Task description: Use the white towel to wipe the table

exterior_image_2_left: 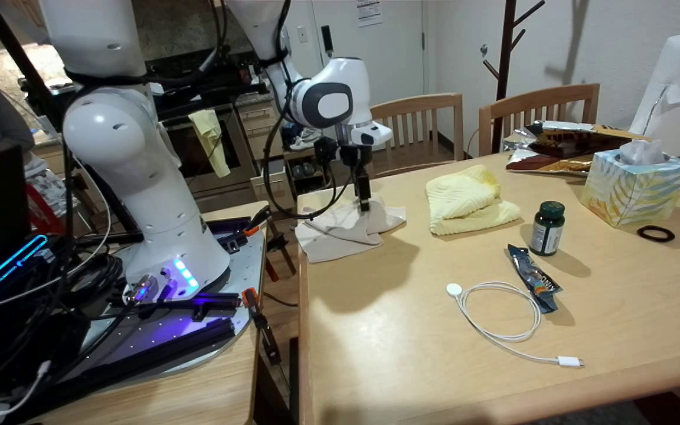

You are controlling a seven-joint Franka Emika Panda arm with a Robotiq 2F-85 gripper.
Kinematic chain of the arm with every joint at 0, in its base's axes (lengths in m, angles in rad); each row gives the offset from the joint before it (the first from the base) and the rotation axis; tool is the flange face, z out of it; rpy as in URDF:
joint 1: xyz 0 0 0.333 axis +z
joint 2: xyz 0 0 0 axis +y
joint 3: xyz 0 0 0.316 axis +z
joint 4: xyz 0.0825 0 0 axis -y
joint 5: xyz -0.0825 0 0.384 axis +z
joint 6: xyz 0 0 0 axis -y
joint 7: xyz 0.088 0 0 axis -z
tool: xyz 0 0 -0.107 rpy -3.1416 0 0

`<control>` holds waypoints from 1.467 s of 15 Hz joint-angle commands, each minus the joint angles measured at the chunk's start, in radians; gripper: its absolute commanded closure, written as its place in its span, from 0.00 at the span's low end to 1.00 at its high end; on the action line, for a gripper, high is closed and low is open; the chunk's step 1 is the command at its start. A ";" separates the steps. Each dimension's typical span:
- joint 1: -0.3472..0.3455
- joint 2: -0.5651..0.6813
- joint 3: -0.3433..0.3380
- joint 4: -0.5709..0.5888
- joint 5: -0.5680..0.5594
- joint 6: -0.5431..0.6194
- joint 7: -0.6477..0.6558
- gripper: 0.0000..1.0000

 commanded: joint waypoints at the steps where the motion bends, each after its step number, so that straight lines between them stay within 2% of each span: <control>1: -0.051 0.054 0.037 0.015 0.120 0.055 -0.037 0.00; 3: -0.079 0.076 0.069 0.020 0.211 0.081 -0.064 0.00; 4: -0.091 0.085 0.083 0.023 0.246 0.090 -0.078 0.25; 5: -0.105 0.094 0.101 0.024 0.282 0.103 -0.096 0.27; 9: -0.136 0.116 0.144 0.033 0.365 0.131 -0.134 0.53; 15: -0.142 0.109 0.153 0.033 0.381 0.124 -0.148 0.93; 17: -0.139 0.104 0.149 0.031 0.377 0.122 -0.146 1.00; 22: -0.149 0.106 0.156 0.029 0.382 0.126 -0.159 0.99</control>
